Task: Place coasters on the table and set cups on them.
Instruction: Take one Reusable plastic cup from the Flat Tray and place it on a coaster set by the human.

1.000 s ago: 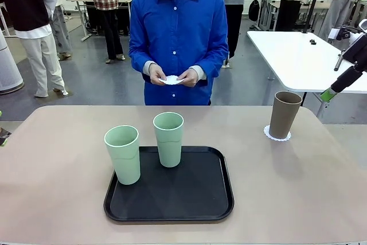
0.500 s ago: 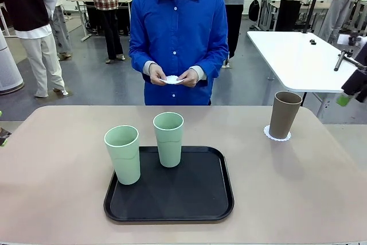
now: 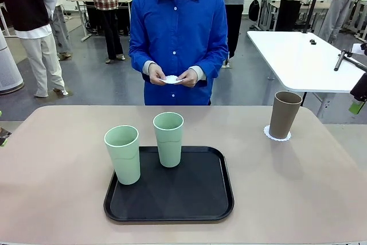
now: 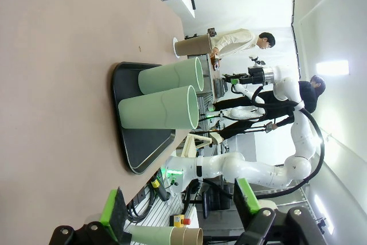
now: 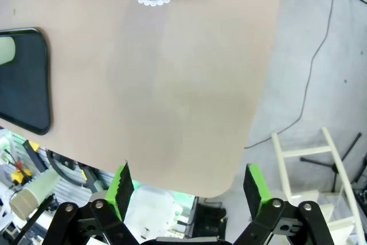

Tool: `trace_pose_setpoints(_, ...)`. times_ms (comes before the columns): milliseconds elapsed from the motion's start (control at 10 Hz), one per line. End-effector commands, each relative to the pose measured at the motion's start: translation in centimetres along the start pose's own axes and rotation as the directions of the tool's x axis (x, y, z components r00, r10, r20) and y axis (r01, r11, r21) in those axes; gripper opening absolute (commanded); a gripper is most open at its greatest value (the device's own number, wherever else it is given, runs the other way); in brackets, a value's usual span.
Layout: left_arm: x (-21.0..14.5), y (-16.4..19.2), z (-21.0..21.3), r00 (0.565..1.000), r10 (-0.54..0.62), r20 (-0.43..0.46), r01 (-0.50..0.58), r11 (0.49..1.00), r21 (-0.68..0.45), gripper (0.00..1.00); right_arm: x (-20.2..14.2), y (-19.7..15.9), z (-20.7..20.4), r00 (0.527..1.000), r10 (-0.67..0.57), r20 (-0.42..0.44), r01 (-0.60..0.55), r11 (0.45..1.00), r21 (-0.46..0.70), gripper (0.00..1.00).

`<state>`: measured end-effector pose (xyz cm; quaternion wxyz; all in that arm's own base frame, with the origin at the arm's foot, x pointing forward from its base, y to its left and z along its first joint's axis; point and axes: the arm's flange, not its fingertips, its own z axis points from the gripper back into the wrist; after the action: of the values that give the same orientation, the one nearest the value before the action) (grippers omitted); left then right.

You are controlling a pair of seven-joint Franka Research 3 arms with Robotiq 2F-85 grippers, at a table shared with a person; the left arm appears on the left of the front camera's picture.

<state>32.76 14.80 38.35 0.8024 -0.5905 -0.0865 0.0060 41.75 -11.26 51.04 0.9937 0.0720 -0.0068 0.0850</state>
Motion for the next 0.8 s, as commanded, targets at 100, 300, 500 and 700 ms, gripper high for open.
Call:
trace_pose_setpoints(100, 0.0, -0.1, 0.1, 1.000, -0.007, 0.008, 0.007, 1.000, -0.011, 1.00, -0.5, -4.6, 0.8, 0.983, 0.063, 0.175, -0.131, 0.901, 0.413, 1.00)
trace_pose_setpoints(300, 0.0, -0.1, 0.1, 1.000, -0.007, 0.008, 0.007, 1.000, -0.011, 1.00, -0.9, -9.9, -0.2, 0.973, -0.042, 0.226, -0.106, 0.791, 0.603, 1.00)
trace_pose_setpoints(500, 0.0, -0.1, 0.1, 1.000, -0.007, 0.008, 0.007, 1.000, -0.011, 1.00, -1.7, -14.4, -2.4, 0.970, -0.108, 0.216, -0.086, 0.682, 0.727, 1.00)
trace_pose_setpoints(700, 0.0, -0.1, 0.1, 1.000, -0.007, 0.008, 0.007, 1.000, -0.011, 1.00, -2.8, -18.2, -5.0, 0.969, -0.161, 0.187, -0.057, 0.594, 0.803, 1.00)
